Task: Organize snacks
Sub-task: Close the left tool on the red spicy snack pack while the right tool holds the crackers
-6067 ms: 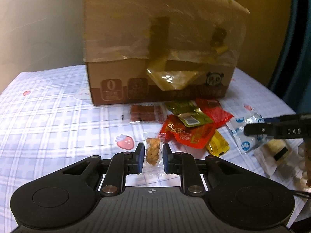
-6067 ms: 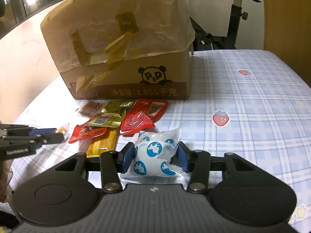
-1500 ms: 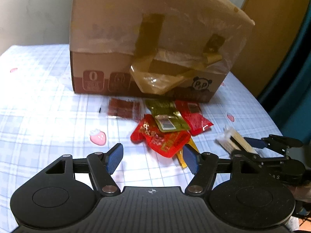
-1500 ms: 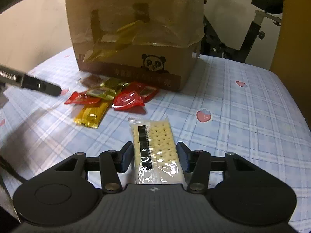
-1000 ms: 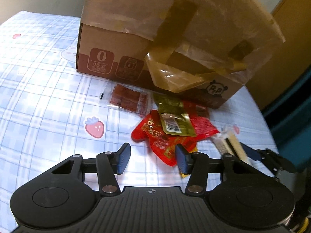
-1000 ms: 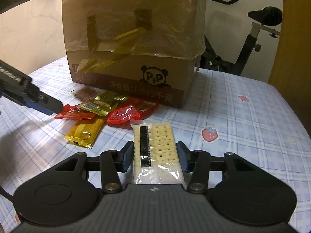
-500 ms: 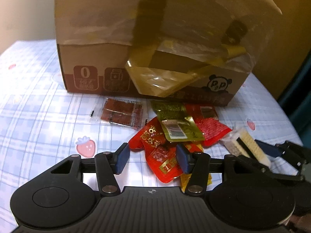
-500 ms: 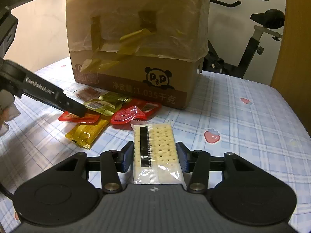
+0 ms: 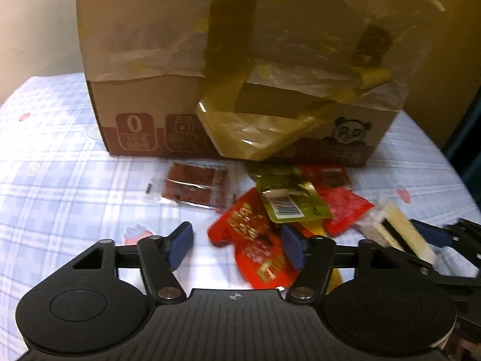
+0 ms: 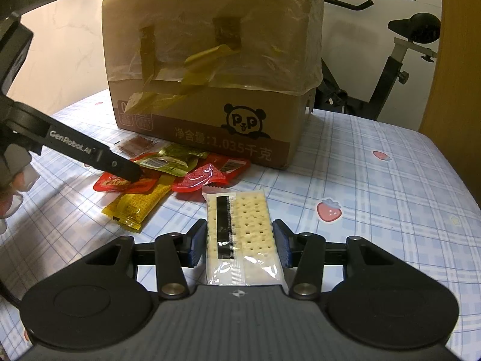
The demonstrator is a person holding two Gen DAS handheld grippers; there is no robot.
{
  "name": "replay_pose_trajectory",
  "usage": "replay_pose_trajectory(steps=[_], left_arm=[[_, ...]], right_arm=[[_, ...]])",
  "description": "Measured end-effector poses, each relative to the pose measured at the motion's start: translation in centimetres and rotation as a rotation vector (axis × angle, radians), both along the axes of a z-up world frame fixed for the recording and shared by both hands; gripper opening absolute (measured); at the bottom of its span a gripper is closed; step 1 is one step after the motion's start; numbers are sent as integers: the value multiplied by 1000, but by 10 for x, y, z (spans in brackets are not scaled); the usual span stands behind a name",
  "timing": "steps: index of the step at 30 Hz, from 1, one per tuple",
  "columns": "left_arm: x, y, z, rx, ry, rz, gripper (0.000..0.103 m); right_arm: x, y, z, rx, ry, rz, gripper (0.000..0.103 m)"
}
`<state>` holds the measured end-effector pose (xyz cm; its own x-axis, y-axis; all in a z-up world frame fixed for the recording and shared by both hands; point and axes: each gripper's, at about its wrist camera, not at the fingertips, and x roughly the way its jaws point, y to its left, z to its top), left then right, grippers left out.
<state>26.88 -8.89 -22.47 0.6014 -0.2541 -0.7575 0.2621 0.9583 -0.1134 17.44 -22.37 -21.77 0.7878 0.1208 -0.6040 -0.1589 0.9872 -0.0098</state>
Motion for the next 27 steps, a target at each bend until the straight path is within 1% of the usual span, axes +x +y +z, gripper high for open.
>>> replay_pose_trajectory(steps=[6, 12, 13, 14, 15, 17, 19, 21, 24, 27], left_arm=[[6, -12, -4, 59, -35, -16, 73], [0, -12, -9, 61, -76, -32, 73], [-2, -12, -9, 60, -81, -39, 69], [-4, -12, -9, 55, -88, -53, 61], [-6, -13, -9, 50, -95, -76, 54], [-12, -16, -7, 73, -118, -101, 45], [-18, -19, -7, 98, -143, -122, 40], [-20, -18, -7, 96, -146, -130, 40], [-21, -11, -7, 77, -134, -124, 40], [-26, -4, -6, 74, -121, -115, 40]], right_arm=[[1, -1, 0, 3, 1, 7, 50], [2, -2, 0, 9, 3, 7, 50], [2, -2, 0, 9, 3, 7, 50], [2, -2, 0, 9, 3, 7, 50], [2, -1, 0, 9, 3, 7, 50], [2, -1, 0, 9, 4, 7, 50], [2, -1, 0, 9, 4, 7, 50], [2, -2, 0, 9, 4, 7, 50], [2, -2, 0, 9, 4, 7, 50], [2, -2, 0, 9, 4, 7, 50]])
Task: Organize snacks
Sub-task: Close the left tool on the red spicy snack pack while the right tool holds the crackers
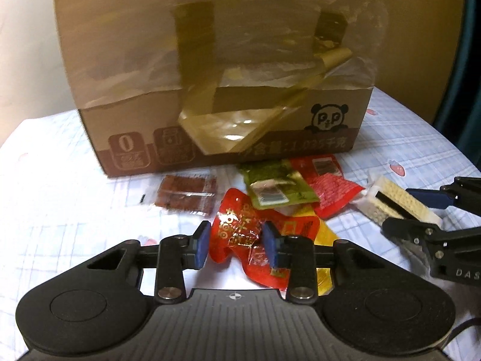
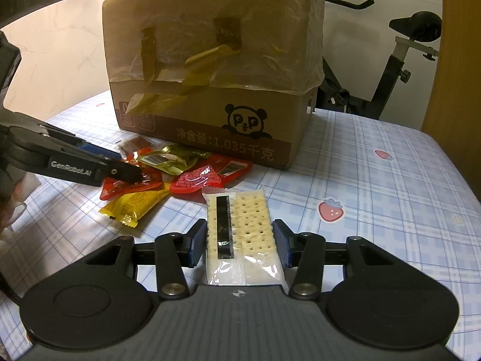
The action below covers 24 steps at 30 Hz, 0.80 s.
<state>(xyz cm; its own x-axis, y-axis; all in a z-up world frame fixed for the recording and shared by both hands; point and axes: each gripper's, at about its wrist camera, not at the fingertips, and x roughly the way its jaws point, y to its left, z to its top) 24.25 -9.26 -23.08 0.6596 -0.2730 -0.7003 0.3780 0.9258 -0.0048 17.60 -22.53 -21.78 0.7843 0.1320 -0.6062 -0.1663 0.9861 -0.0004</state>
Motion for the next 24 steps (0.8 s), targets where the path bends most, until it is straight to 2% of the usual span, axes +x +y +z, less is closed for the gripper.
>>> replay_pose_trajectory(steps=[7, 17, 24], left_arm=[[-9, 20, -1, 16, 20, 35, 39], [2, 13, -5, 32, 7, 6, 43], [1, 9, -7, 36, -16, -16, 43]], right_arm=[[0, 0, 0, -1, 0, 0, 50], [0, 0, 0, -4, 1, 5, 50], [0, 0, 0, -1, 4, 7, 50]])
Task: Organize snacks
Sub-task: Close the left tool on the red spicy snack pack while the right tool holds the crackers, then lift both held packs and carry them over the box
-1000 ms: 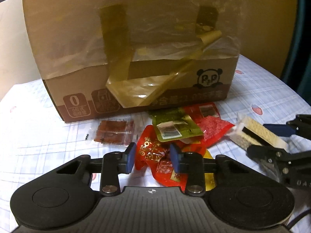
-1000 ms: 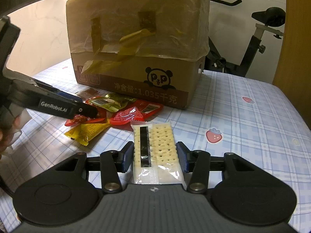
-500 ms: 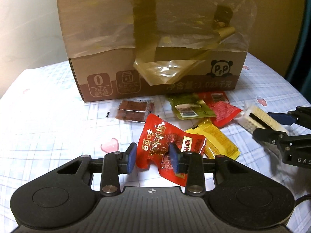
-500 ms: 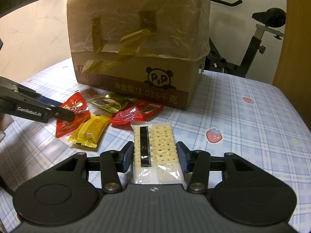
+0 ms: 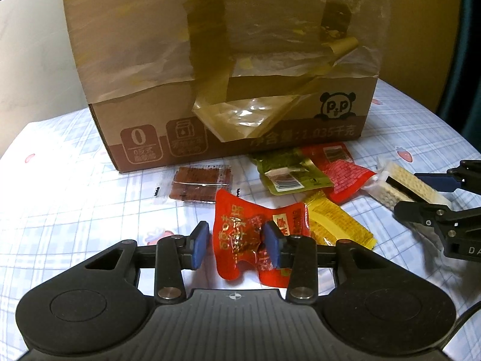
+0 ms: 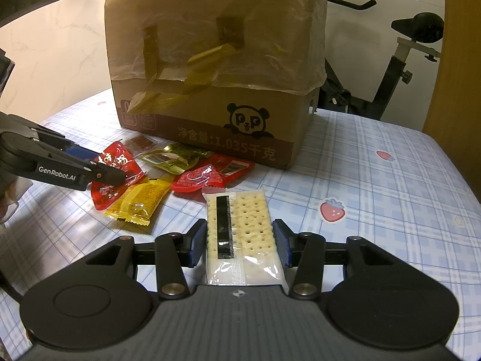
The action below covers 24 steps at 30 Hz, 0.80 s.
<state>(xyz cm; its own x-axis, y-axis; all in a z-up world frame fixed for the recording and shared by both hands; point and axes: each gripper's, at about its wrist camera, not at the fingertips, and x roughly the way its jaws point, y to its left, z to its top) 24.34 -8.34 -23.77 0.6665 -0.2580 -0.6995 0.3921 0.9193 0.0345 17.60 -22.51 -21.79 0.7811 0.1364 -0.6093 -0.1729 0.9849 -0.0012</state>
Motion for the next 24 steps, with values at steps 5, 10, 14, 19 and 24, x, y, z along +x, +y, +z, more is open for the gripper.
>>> replay_pose_trajectory(steps=[5, 10, 14, 19, 24], left_arm=[[0, 1, 0, -19, 0, -20, 32], [-2, 10, 2, -74, 12, -9, 25], [-7, 17, 4, -98, 5, 6, 24], [-12, 25, 15, -138, -18, 20, 24], [-16, 32, 27, -166, -46, 31, 24]], right_arm=[[2, 0, 0, 0, 4, 2, 50], [2, -1, -1, 5, 10, 5, 50], [3, -2, -1, 10, 13, 7, 50], [4, -1, -1, 6, 16, 7, 50], [4, -1, -1, 4, 19, 11, 50]])
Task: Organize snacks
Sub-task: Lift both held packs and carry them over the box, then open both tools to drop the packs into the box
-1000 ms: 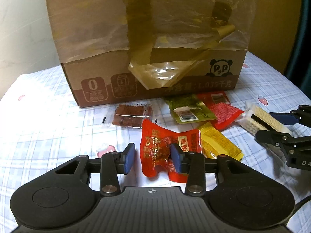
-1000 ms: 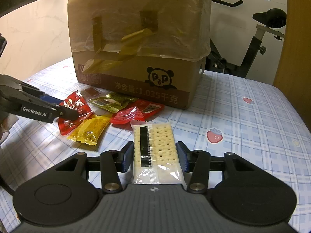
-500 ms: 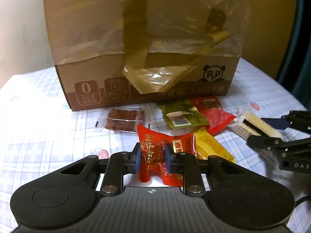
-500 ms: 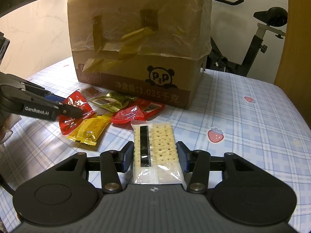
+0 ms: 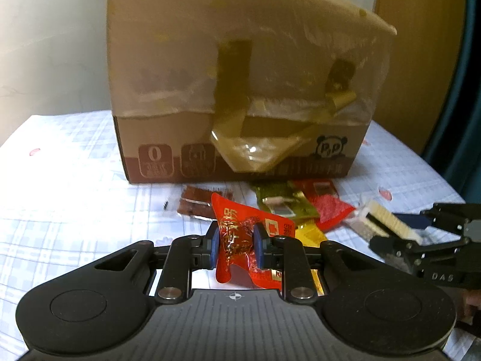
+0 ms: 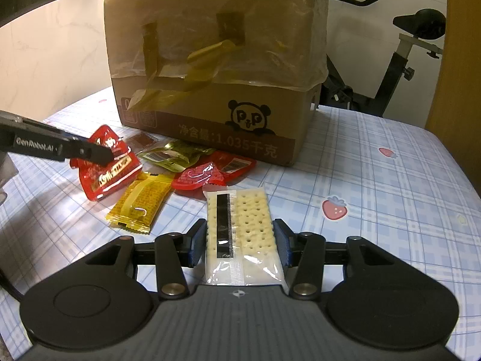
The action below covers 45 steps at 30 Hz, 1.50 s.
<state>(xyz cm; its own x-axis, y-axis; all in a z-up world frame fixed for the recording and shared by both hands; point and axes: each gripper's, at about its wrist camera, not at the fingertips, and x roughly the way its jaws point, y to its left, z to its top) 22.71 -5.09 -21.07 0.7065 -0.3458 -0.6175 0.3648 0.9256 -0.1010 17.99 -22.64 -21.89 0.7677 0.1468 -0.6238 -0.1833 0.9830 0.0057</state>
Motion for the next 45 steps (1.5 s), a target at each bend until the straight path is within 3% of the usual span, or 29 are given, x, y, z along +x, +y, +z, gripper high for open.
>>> replay_pose_trajectory(steps=[6, 10, 18, 26, 34, 41, 45], left_arm=[[-9, 13, 24, -26, -66, 1, 24], [-15, 19, 48, -47, -123, 1, 24], [-12, 33, 121, -109, -301, -12, 24], [33, 23, 187, -178, -419, 2, 24], [101, 2, 192, -94, -340, 46, 24], [127, 7, 178, -1, -273, 68, 28], [125, 6, 178, 32, -282, 62, 35]], right_arm=[[-6, -1, 8, 9, -7, -2, 49], [-13, -9, 30, 59, -53, -33, 49], [-6, -10, 110, 90, -252, -16, 49], [47, 4, 188, 92, -393, 66, 49], [144, 32, 213, 31, -323, 109, 49], [194, 57, 184, -128, -164, 123, 49], [199, 58, 175, -134, -128, 120, 50]])
